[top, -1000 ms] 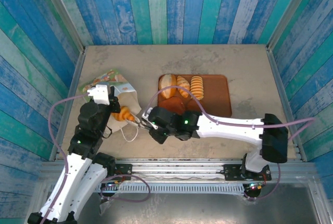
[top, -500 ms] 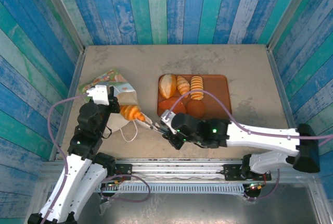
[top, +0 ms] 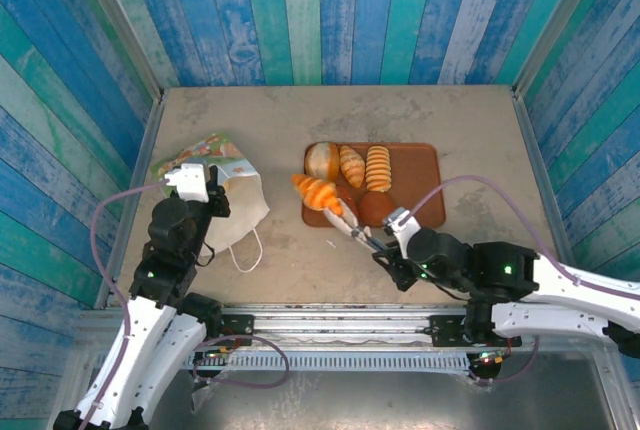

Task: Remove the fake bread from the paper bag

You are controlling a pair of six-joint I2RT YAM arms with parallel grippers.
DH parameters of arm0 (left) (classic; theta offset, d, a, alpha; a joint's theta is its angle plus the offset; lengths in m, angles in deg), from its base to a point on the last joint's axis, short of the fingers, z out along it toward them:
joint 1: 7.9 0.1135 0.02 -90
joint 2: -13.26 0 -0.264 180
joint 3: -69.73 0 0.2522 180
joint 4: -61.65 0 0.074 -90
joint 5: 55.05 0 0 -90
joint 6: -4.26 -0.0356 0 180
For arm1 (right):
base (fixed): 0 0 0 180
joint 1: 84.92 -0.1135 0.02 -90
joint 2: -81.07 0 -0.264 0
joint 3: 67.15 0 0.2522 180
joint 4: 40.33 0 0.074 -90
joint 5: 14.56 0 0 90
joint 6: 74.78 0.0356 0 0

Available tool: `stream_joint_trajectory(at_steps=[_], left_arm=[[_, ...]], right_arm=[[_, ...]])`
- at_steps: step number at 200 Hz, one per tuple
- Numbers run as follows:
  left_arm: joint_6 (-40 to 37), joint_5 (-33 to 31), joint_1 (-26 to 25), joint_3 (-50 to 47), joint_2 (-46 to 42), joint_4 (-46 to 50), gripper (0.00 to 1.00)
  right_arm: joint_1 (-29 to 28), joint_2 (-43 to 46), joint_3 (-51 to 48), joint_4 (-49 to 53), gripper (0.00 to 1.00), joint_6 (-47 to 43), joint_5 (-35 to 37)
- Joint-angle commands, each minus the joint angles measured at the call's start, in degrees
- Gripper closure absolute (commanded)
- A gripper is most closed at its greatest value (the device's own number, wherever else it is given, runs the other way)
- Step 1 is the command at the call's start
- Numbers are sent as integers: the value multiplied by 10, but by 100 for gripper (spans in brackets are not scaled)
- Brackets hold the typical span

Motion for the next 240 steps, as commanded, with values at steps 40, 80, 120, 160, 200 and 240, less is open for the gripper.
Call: stream_joint_trajectory(at_steps=[40, 80, 120, 160, 200, 240], left_arm=[[9, -11, -1, 9, -11, -2, 100], [9, -11, -1, 10, -12, -1, 100], [10, -10, -1, 9, -14, -1, 100], [8, -11, -1, 9, -13, -1, 100], [3, -16, -1, 8, -15, 1, 100], [0, -18, -1, 6, -14, 1, 100]], right_arm=[[28, 15, 26, 106, 76, 52, 141], [170, 0, 27, 124, 75, 38, 96], [336, 16, -11, 82, 72, -27, -24], [455, -22, -32, 25, 72, -97, -174], [487, -82, -30, -4, 72, -121, -165], [520, -143, -25, -29, 69, -154, -195]])
